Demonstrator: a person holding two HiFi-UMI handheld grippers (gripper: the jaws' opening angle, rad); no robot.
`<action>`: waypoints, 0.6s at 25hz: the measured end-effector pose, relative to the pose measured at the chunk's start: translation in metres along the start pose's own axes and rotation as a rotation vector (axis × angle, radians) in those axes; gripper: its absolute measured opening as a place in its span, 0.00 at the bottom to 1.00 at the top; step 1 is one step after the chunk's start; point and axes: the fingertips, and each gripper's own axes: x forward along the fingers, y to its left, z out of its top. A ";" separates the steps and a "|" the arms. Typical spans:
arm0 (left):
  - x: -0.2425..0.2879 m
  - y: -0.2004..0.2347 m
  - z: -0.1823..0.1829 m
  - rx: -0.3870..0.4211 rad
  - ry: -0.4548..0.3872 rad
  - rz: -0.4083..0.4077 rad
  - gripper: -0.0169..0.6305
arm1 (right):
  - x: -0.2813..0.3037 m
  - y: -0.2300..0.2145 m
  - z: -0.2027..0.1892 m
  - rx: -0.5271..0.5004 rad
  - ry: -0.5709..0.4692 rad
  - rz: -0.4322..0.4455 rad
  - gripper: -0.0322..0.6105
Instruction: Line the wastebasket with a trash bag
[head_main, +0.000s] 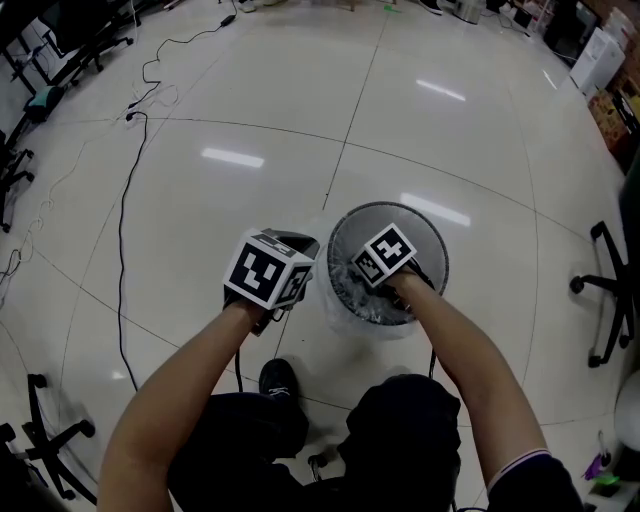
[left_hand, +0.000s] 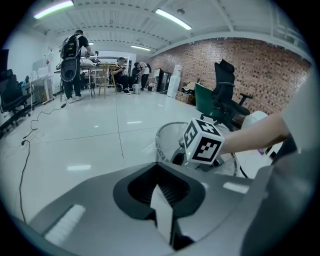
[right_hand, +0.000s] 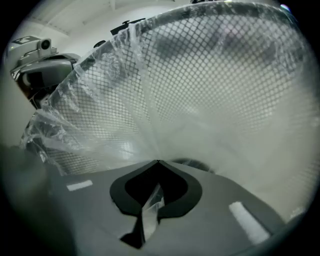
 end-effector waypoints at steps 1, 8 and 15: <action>0.000 0.000 0.000 0.000 0.001 0.000 0.05 | -0.002 0.000 0.002 -0.002 0.000 -0.002 0.05; -0.003 -0.001 -0.003 -0.002 -0.002 -0.006 0.05 | -0.009 -0.001 0.030 -0.012 -0.062 -0.025 0.05; -0.003 0.000 -0.008 -0.005 0.008 -0.011 0.05 | -0.010 -0.005 0.042 -0.013 -0.103 -0.025 0.05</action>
